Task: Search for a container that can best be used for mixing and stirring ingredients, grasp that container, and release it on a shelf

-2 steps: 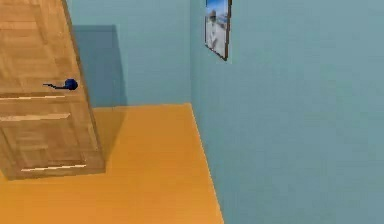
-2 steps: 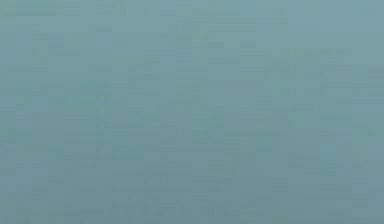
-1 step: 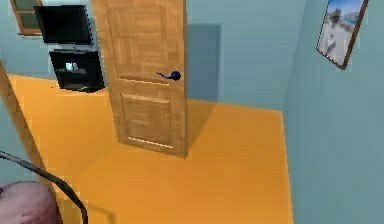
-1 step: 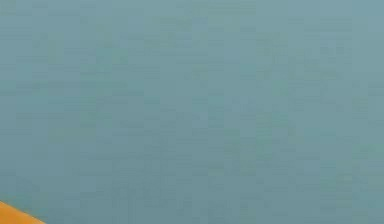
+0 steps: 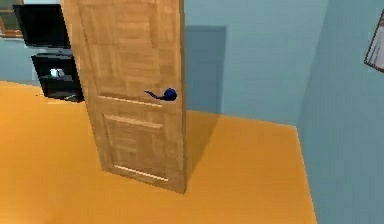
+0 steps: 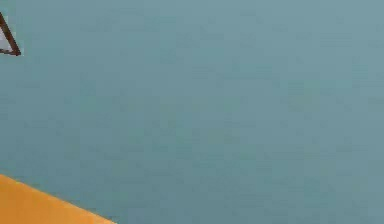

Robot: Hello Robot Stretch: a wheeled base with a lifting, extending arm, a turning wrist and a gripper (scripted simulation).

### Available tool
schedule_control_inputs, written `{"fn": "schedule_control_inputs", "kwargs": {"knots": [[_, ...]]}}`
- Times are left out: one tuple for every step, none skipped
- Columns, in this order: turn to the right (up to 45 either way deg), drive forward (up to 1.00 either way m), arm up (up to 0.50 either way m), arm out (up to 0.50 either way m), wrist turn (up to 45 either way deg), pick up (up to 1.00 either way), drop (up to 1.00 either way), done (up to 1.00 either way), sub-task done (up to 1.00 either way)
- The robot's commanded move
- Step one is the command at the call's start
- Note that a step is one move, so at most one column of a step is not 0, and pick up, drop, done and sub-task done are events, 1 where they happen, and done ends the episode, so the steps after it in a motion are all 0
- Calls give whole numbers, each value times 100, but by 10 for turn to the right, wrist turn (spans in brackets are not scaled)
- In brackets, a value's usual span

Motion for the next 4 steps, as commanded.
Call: {"fn": "schedule_control_inputs", "kwargs": {"knots": [[180, 0, 0, 0, 0, 0, 0, 0, 0], [0, 25, 0, 0, 0, 0, 0, 0, 0], [-450, 0, 0, 0, 0, 0, 0, 0, 0], [-180, 0, 0, 0, 0, 0, 0, 0, 0]]}}
